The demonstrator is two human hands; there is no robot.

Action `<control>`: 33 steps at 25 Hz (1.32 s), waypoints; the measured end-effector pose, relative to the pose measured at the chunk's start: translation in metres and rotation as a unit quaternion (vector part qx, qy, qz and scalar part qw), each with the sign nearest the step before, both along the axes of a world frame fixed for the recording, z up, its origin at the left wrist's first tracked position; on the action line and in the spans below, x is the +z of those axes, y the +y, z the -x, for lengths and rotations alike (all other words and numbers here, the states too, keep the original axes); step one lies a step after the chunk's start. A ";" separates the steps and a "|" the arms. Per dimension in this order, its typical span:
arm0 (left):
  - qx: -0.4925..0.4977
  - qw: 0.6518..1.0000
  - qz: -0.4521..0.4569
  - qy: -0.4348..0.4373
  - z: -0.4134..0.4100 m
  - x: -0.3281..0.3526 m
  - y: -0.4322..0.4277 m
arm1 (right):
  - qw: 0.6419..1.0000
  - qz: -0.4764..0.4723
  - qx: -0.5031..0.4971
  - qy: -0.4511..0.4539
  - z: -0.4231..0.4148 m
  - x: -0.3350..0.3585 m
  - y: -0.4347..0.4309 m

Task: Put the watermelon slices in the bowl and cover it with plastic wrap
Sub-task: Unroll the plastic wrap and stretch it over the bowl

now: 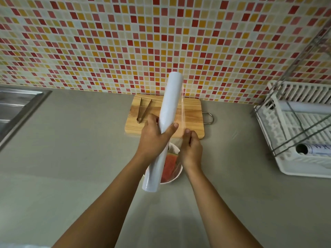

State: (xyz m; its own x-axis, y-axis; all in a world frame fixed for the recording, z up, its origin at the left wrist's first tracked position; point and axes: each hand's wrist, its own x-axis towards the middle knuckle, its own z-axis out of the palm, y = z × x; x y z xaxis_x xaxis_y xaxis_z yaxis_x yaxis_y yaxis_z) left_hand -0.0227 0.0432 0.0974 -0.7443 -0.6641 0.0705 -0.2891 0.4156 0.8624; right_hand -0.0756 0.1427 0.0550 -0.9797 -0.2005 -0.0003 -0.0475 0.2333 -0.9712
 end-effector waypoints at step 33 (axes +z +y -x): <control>-0.011 0.981 -0.012 -0.196 -0.019 -0.029 0.020 | 0.988 0.002 -0.052 -0.142 0.020 -0.049 0.025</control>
